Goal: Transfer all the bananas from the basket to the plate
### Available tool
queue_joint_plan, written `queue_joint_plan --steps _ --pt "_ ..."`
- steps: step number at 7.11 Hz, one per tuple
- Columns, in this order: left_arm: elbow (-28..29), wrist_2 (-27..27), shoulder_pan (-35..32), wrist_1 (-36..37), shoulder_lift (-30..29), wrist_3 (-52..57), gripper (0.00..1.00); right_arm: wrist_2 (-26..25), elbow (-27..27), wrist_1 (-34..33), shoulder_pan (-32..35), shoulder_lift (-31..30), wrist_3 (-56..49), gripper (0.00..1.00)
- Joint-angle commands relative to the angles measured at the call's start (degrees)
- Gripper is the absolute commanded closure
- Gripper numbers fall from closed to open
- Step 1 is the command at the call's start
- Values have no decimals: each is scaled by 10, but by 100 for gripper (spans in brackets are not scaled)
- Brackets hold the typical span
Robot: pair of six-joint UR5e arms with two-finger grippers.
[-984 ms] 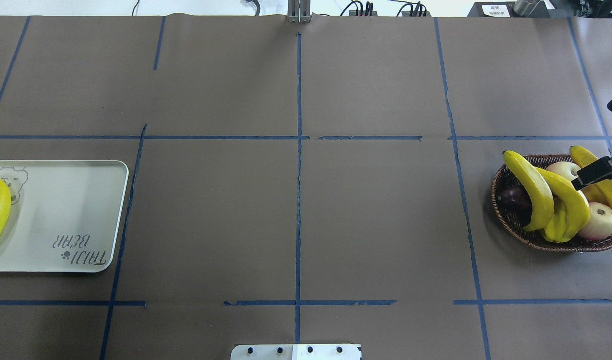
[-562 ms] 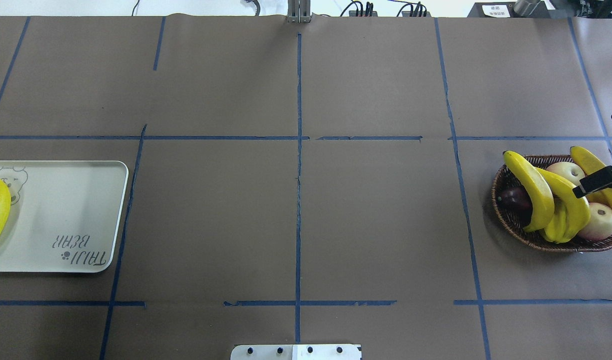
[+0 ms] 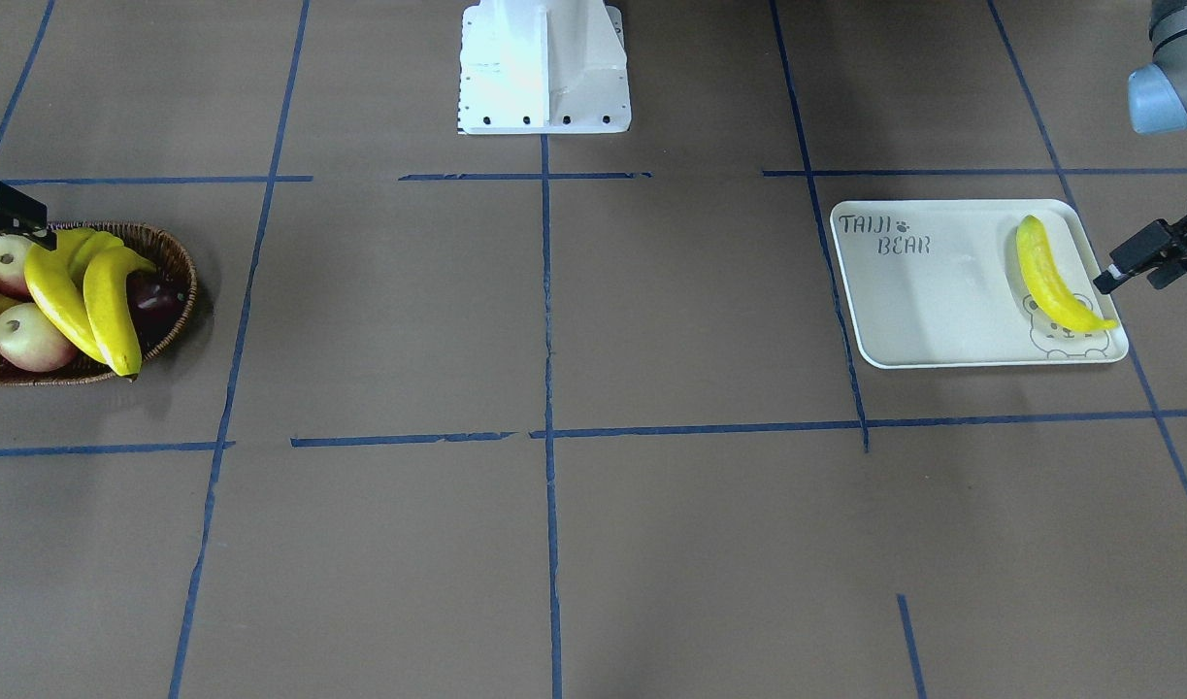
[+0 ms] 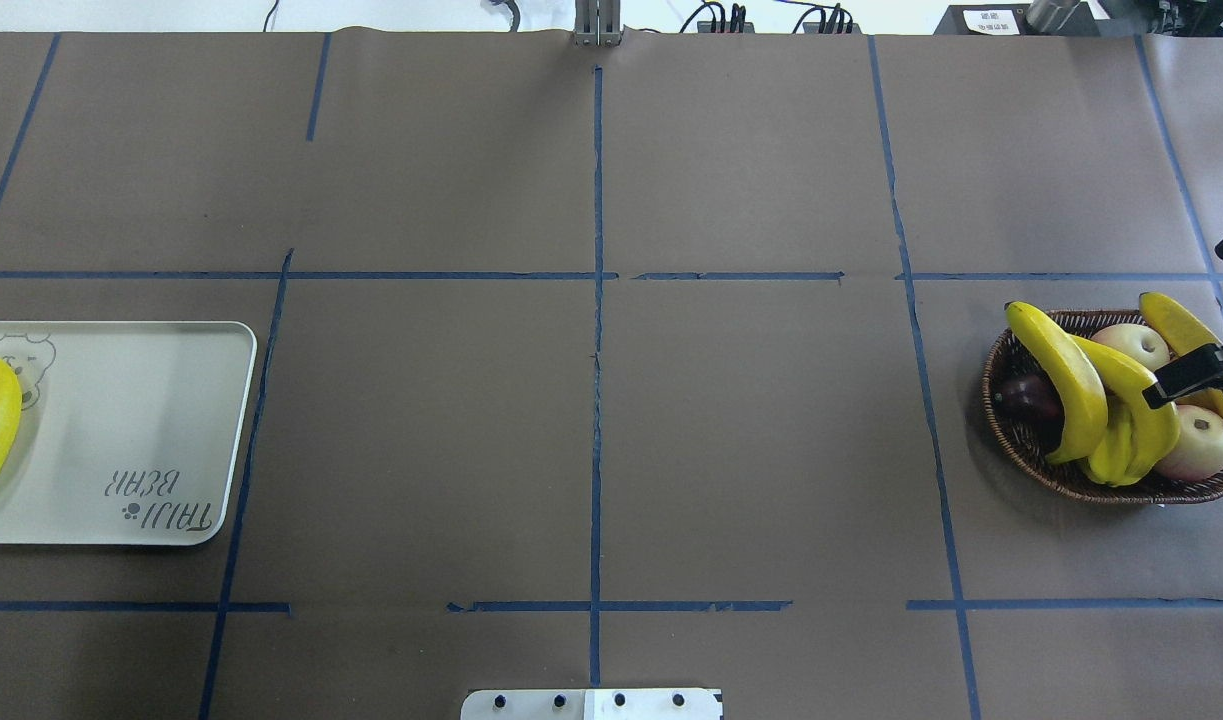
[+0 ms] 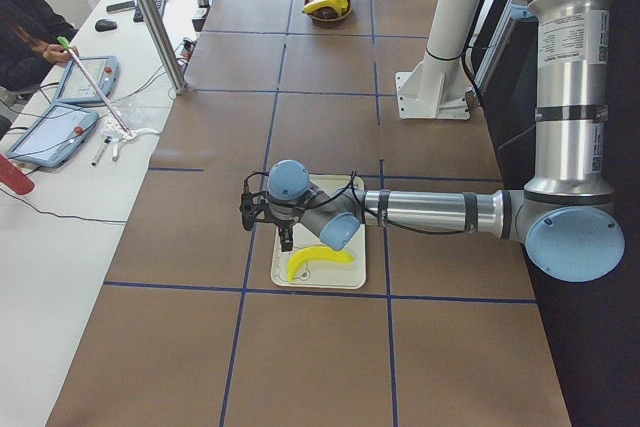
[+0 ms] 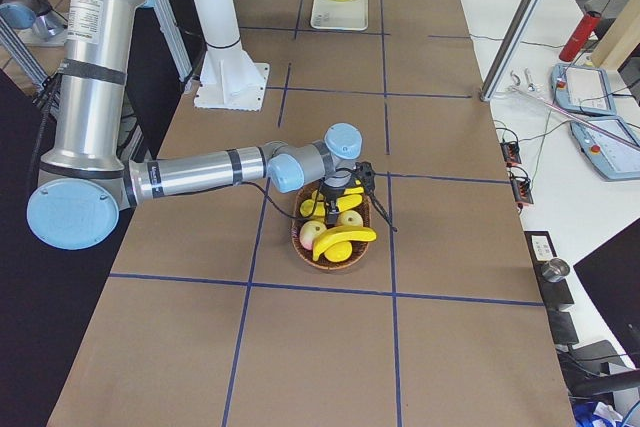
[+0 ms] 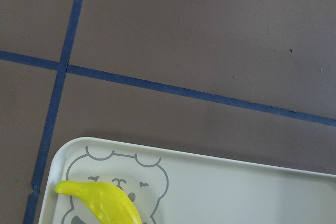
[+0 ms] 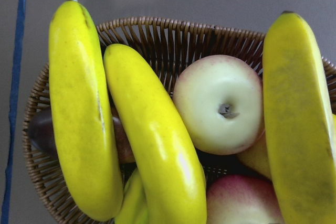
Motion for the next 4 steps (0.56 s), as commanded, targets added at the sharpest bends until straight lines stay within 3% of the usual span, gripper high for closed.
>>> queue_joint_plan --steps 1,4 --pt "-1 0 0 0 -1 0 0 1 -2 0 -14 2 3 0" --pt "-1 0 0 -1 -2 -1 0 1 -7 -1 -21 0 5 0"
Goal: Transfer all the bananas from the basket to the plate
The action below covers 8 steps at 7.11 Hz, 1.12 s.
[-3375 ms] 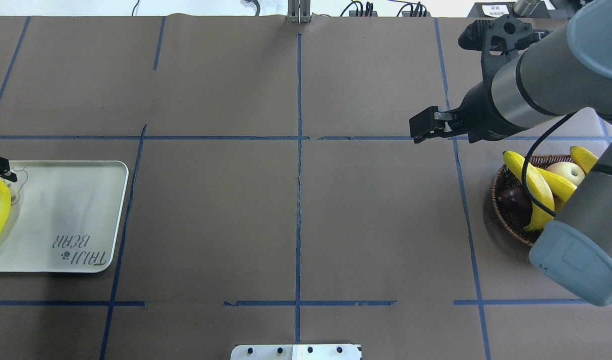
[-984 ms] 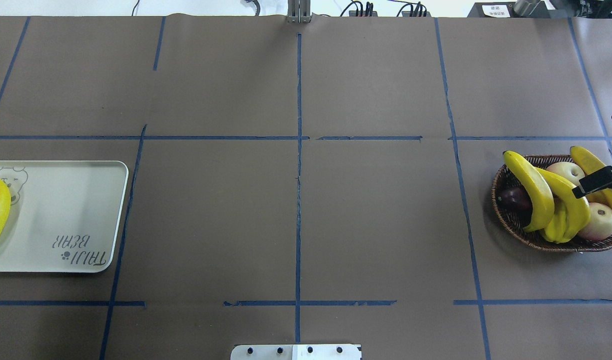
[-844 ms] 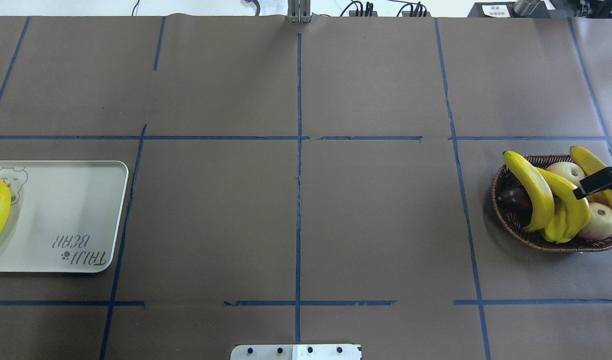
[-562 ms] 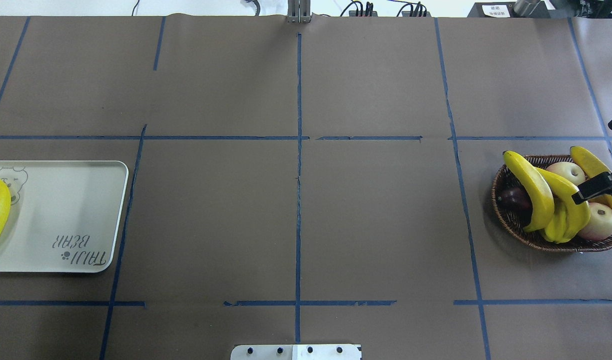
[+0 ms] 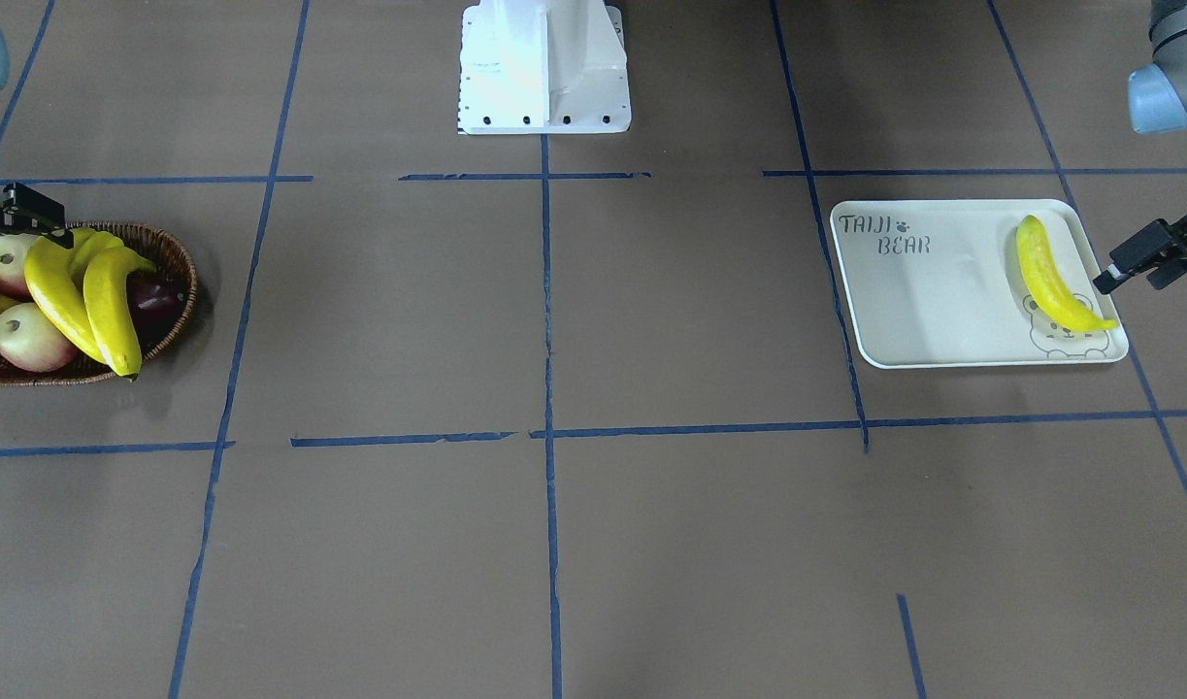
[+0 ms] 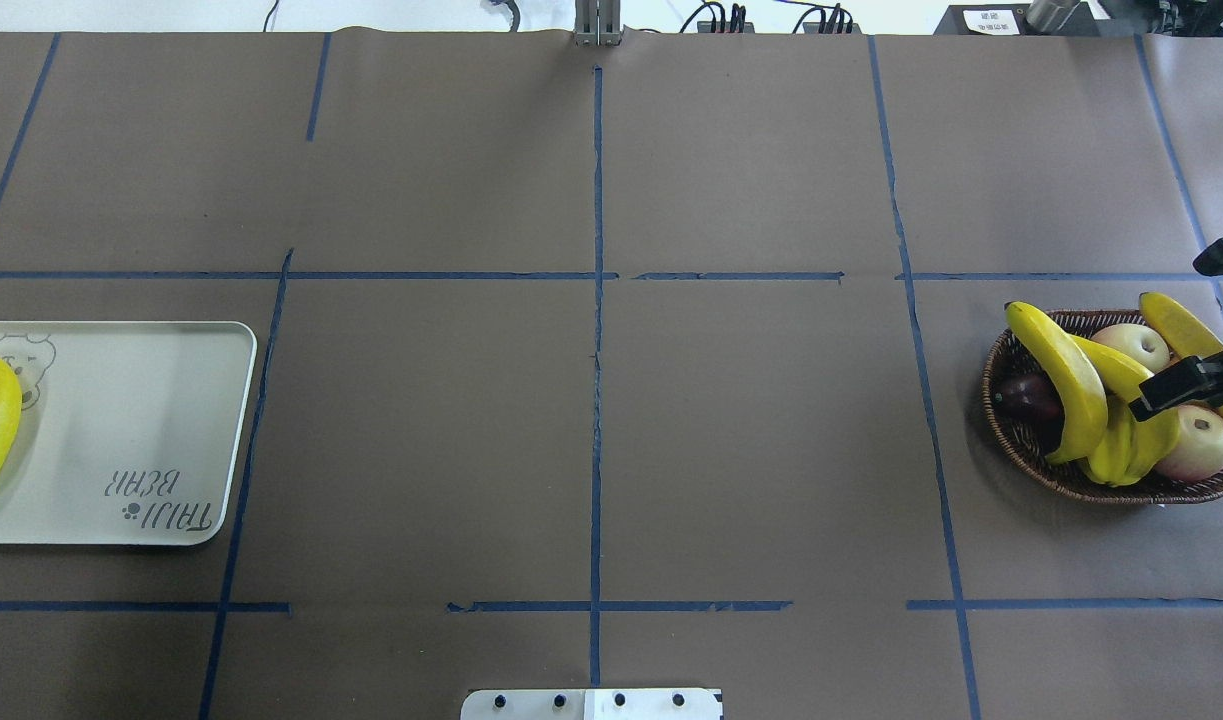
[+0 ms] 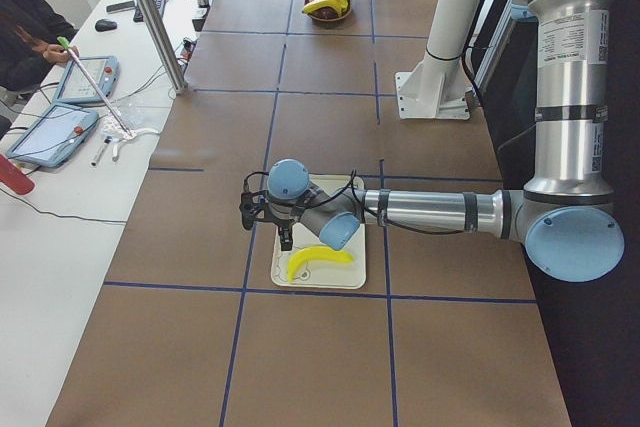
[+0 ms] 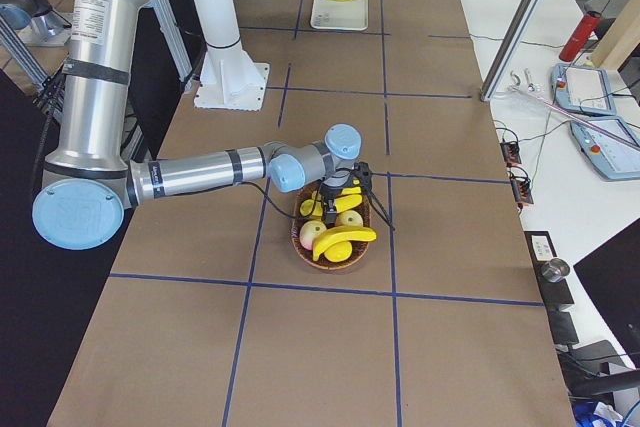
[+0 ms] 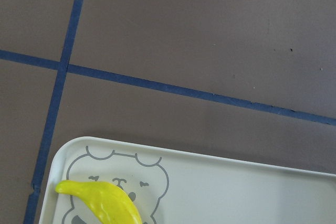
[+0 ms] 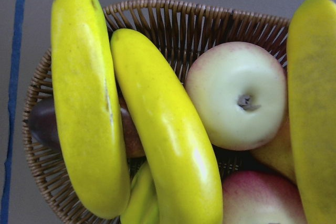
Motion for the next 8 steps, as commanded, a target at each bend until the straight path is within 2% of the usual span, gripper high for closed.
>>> queue_joint_plan --steps 1,6,7,8 --pt "0 0 0 0 -1 1 0 1 -8 -1 -10 0 3 0" --pt "0 0 0 0 -3 0 0 1 -15 0 -21 0 2 2" --pt "0 0 0 0 -4 0 0 1 -15 -1 -21 0 2 13" --pt "0 0 0 0 -4 1 0 1 -15 -1 -21 0 2 29"
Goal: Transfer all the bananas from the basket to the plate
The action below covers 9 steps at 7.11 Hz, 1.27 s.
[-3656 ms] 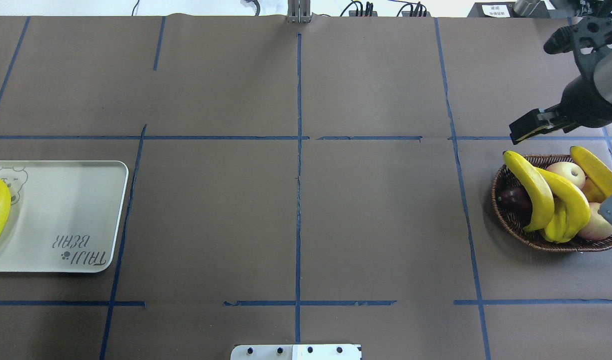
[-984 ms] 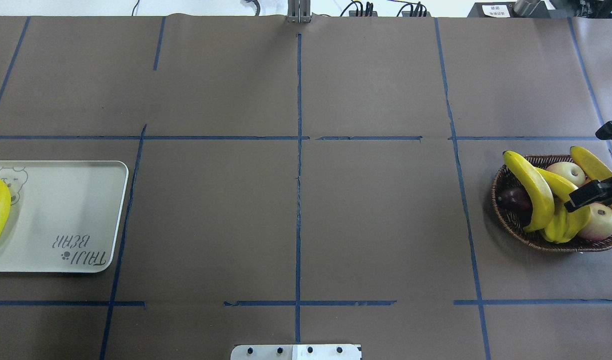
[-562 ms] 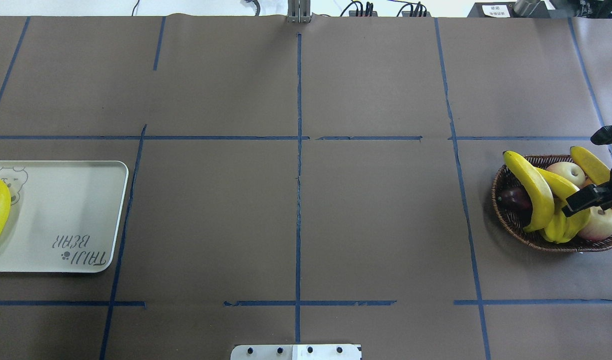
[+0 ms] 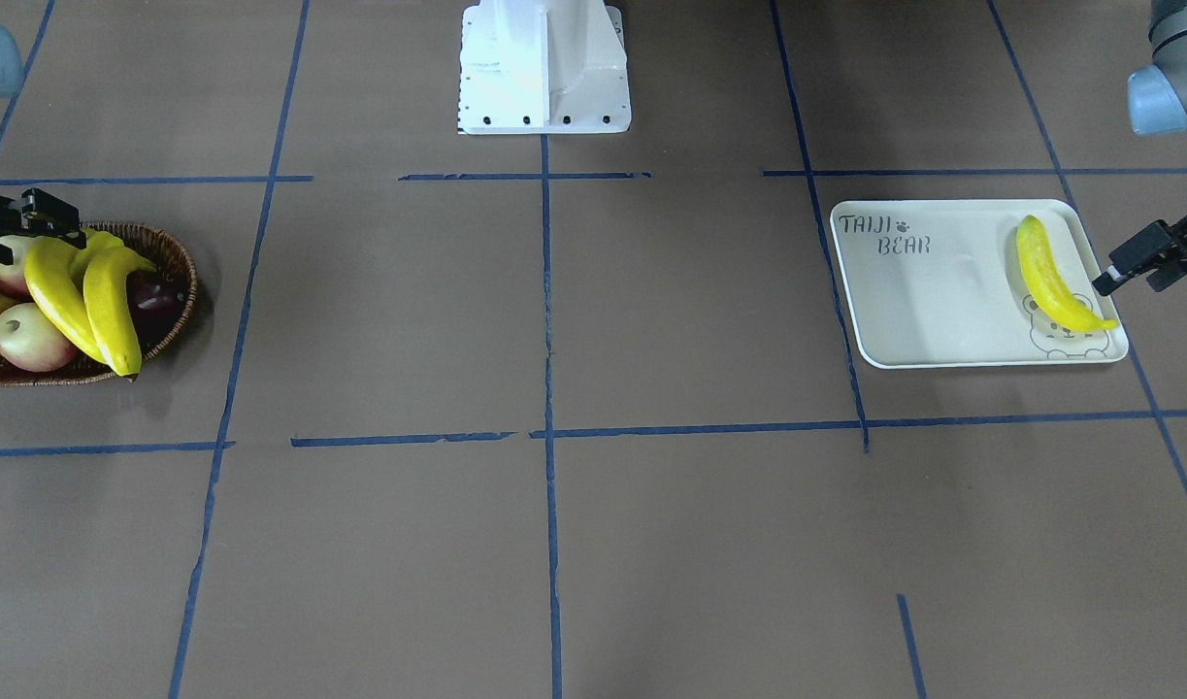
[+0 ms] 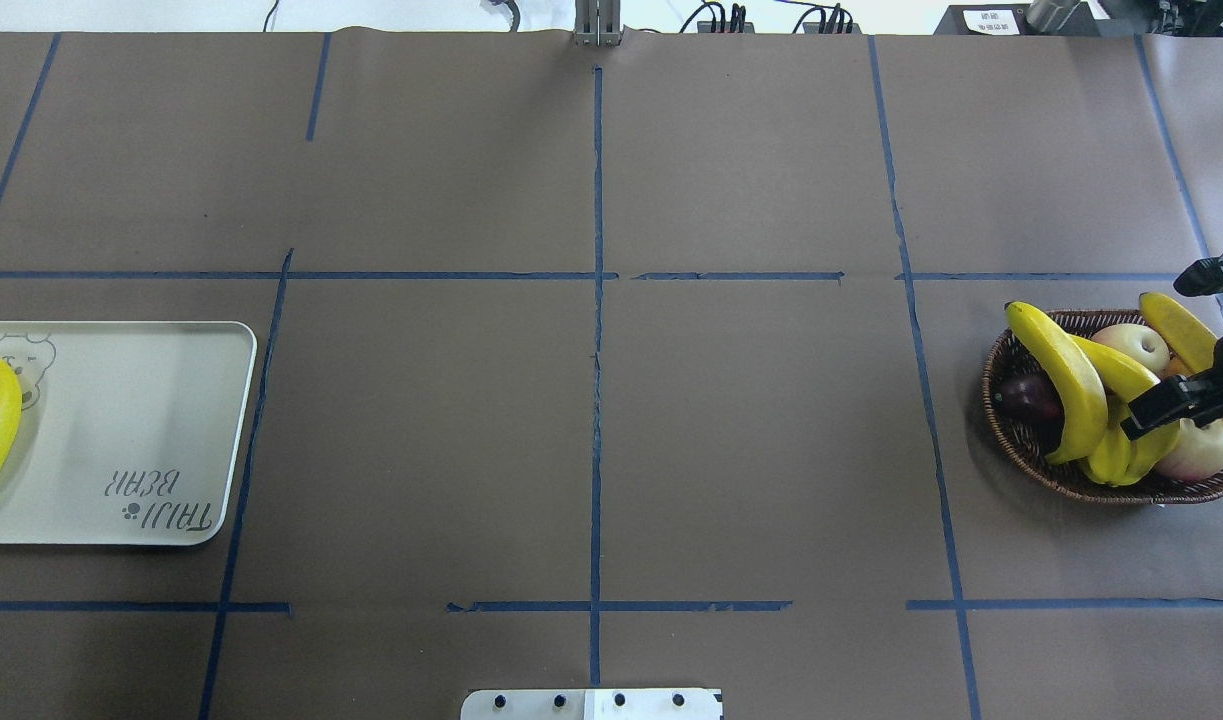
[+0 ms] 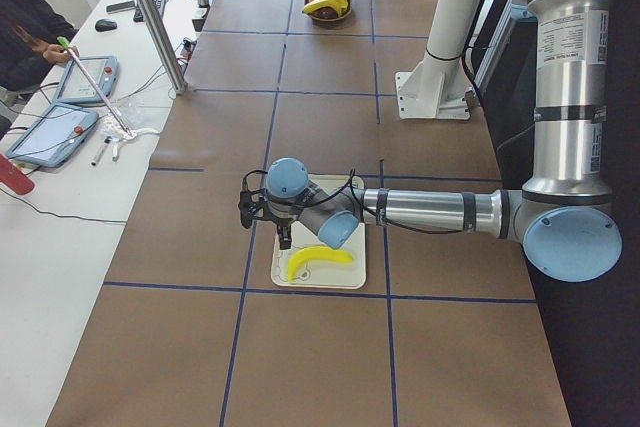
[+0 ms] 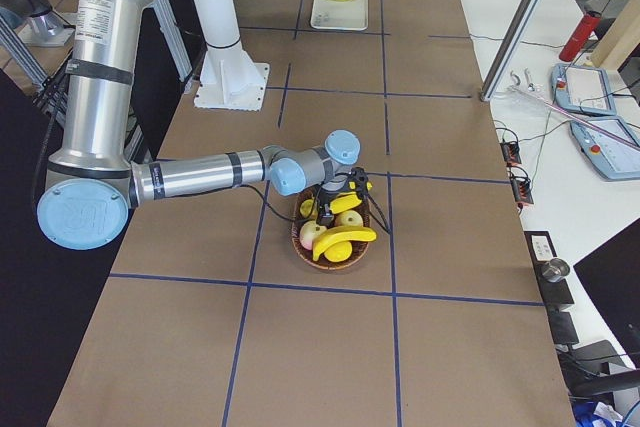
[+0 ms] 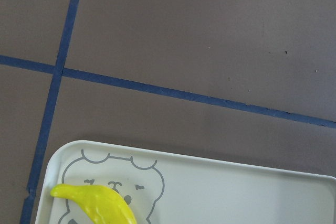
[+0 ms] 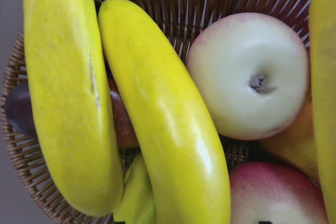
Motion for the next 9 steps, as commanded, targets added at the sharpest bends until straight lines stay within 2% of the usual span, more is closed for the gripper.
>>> queue_joint_plan --steps 1,2,4,6,9 --pt "0 0 0 0 -1 0 0 1 0 -1 0 0 0 42" --pt "0 0 0 0 -1 0 0 1 0 0 0 0 0 51" --pt "0 0 0 0 -2 1 0 1 4 1 1 -1 -1 60" --pt "0 0 0 0 -2 0 0 4 15 1 2 -3 -2 75" --pt "-1 0 0 0 -3 0 0 8 27 1 22 -11 -5 90"
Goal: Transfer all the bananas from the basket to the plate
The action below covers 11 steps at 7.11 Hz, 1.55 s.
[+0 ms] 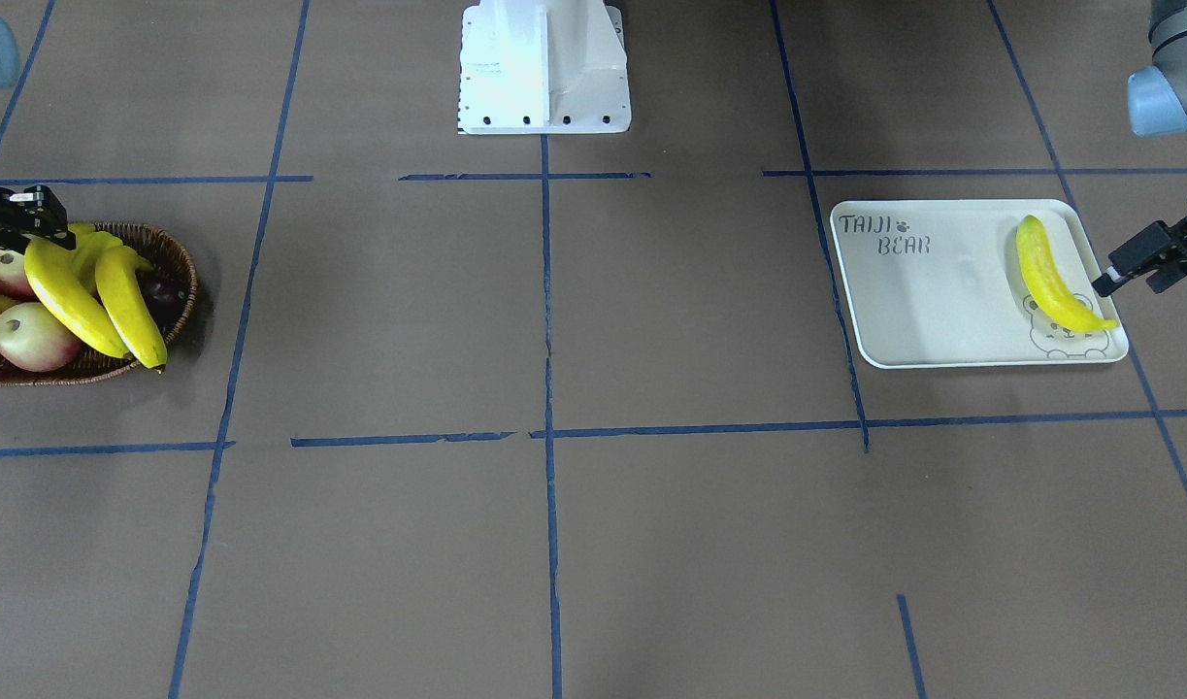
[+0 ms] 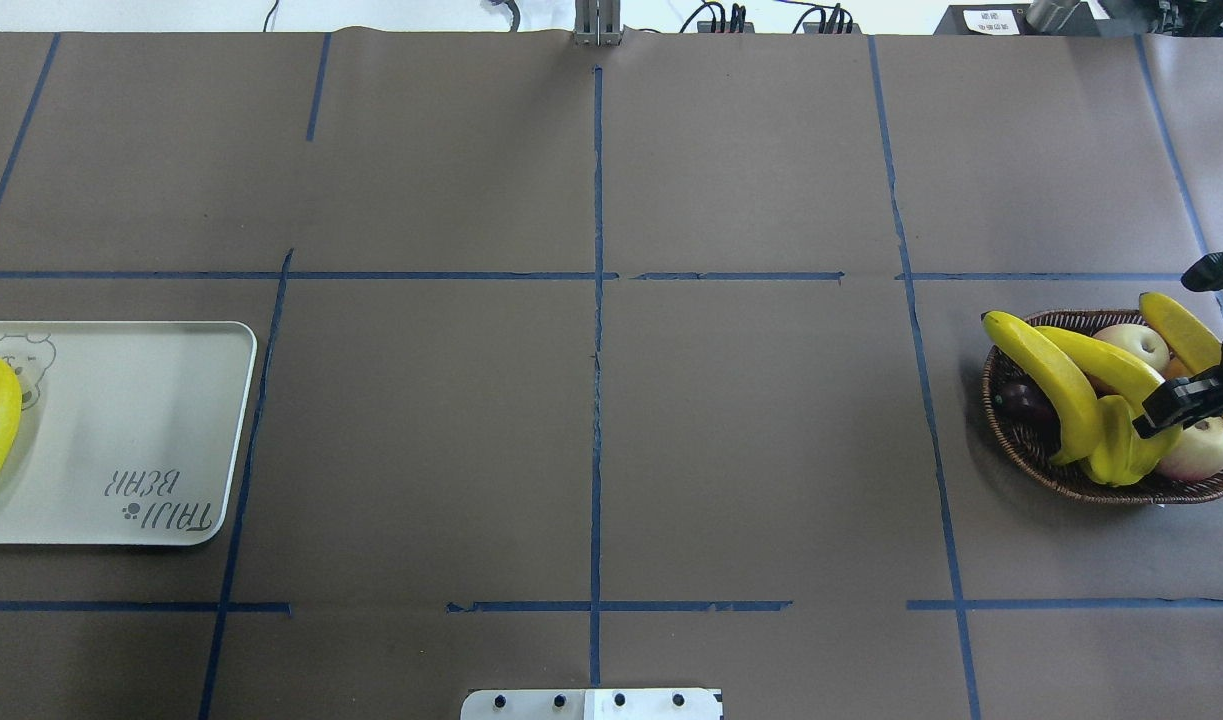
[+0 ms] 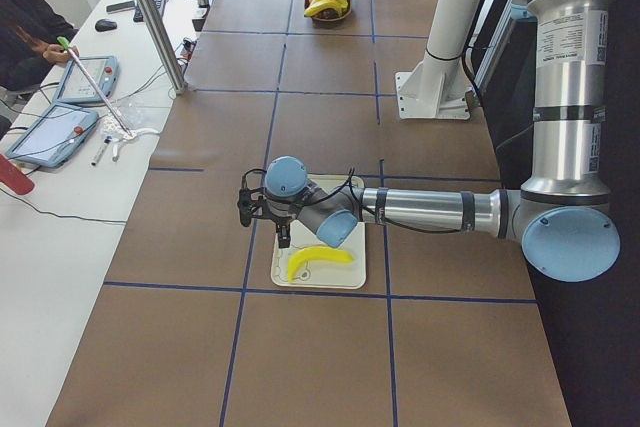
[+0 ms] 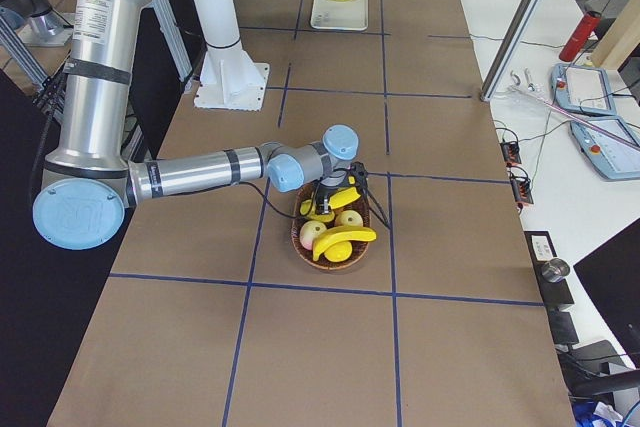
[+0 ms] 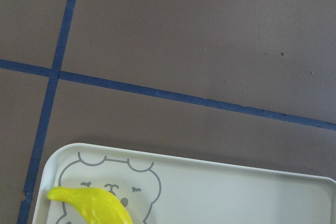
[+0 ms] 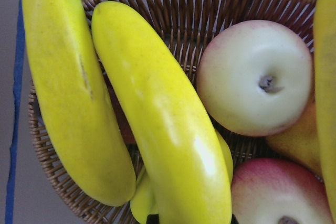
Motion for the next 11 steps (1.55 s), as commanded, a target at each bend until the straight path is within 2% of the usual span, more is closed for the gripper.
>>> queue_joint_plan --steps 1,3,5,7,9,10,11 --pt "0 0 0 0 -1 0 0 1 4 0 22 -10 -2 97" --pt "-6 0 -1 1 1 -1 0 1 6 0 53 -10 1 100" --pt "-17 0 -1 1 4 -7 0 1 60 -6 66 -2 4 100" --pt "-18 0 0 1 -1 -9 0 14 91 -7 70 51 6 100" --pt "-33 -2 2 2 -25 -11 0 30 98 -8 67 126 11 100" --pt "-35 -16 4 -3 -47 -75 0 29 99 -6 37 174 108 100" --pt "-39 -27 7 -4 -88 -154 0 0 96 -6 -23 238 228 100"
